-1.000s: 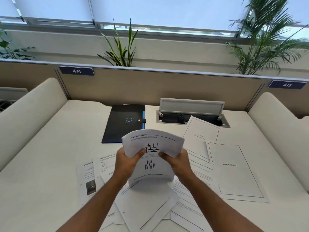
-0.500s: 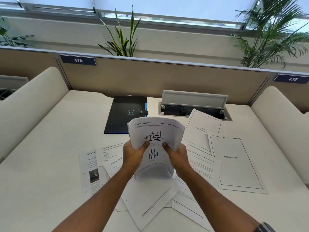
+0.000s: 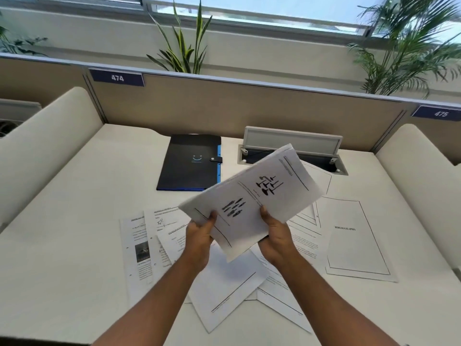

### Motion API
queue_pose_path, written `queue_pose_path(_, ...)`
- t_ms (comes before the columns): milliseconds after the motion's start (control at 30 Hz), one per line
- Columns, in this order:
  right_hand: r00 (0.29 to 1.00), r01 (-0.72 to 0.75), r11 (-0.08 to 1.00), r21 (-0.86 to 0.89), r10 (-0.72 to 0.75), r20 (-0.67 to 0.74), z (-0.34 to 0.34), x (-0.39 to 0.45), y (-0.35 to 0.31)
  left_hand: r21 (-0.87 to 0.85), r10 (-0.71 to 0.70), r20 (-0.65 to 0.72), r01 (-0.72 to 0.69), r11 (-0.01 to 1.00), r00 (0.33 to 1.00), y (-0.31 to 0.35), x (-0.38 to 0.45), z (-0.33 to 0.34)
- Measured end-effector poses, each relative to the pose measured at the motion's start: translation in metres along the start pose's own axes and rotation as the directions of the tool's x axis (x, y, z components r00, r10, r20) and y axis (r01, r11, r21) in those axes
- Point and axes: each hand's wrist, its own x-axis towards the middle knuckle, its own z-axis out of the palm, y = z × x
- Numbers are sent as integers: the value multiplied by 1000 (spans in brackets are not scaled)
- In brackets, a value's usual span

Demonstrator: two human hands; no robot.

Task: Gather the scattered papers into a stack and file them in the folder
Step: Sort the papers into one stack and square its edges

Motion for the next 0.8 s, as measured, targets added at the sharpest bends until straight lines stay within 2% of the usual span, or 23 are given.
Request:
queue_pose_path(133, 995, 18, 1000, 9, -17, -100, -12, 8, -19, 106, 142, -85, -132, 986, 986, 25, 11, -14)
queue_pose_path(233, 994, 75, 997, -33, -78, -82, -38, 18, -56, 243, 228, -108, -197, 950, 968, 49, 20, -32)
queue_pose_path(300, 992, 100, 970, -221, -115, -52, -50, 20, -76, 304, 268, -78, -233, 924, 960, 63, 22, -38)
queue_pose_path(400, 992, 126, 832, -541, -95, 86, -47, 19, -79, 370, 289, -61, -248, 895, 955, 70, 18, -31)
queue_pose_path(467, 983, 185, 753, -631, -136, 125, -39, 19, -69, 390, 307, -71, -257, 884, 949, 67, 12, -21)
queue_pose_path(633, 951, 306, 778, -548, -276, 138, -35, 15, -46, 361, 437, -127, -368, 856, 890, 65, -2, -10)
queue_pose_path(733, 963, 264, 823, -504, -253, 92, -48, 12, -35, 341, 469, -99, -413, 844, 878, 60, -5, -23)
queue_pose_path(800, 977, 194, 809, -555, -210, 35, -55, 12, -25, 380, 417, -79, -360, 852, 905, 48, -6, -34)
